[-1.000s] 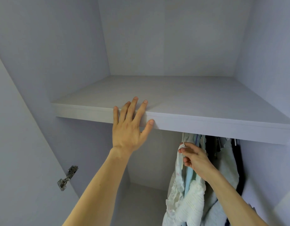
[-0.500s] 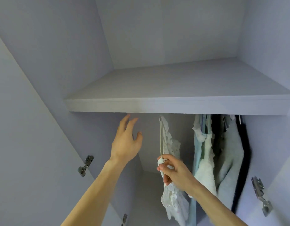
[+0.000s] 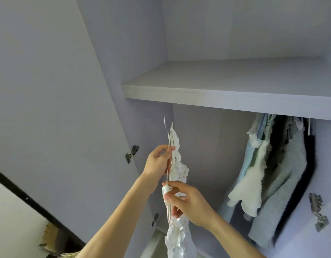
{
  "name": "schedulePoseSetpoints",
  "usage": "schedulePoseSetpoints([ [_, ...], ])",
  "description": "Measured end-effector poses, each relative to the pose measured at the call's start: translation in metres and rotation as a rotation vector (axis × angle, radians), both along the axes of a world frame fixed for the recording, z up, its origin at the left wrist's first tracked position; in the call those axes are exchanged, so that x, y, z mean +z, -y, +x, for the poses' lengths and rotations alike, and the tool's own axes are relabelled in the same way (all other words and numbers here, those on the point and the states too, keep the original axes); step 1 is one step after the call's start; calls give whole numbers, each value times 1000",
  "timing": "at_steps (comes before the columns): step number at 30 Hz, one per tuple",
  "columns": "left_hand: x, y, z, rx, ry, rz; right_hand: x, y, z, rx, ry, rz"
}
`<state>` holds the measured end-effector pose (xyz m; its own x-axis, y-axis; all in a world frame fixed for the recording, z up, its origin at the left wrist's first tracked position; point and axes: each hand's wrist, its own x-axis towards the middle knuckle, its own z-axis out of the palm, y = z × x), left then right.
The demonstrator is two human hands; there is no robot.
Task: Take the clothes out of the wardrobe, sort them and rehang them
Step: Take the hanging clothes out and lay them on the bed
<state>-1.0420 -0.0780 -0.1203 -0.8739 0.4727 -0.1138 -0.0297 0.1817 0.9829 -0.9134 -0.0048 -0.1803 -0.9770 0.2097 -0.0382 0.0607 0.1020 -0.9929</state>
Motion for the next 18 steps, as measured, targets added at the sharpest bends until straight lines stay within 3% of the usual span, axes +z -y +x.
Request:
schedulePoseSetpoints([
  [5, 22, 87, 13, 175, -97, -74, 19, 6, -15, -61, -65, 165],
  [9, 29, 189, 49, 289, -28, -35, 26, 32, -36, -138, -249, 495],
  [13, 21, 283, 113, 407, 13, 4, 21, 109, -64, 135, -429, 816],
  [18, -6, 373, 214, 641, 79, 66, -12, 241, -62, 528, -533, 754],
])
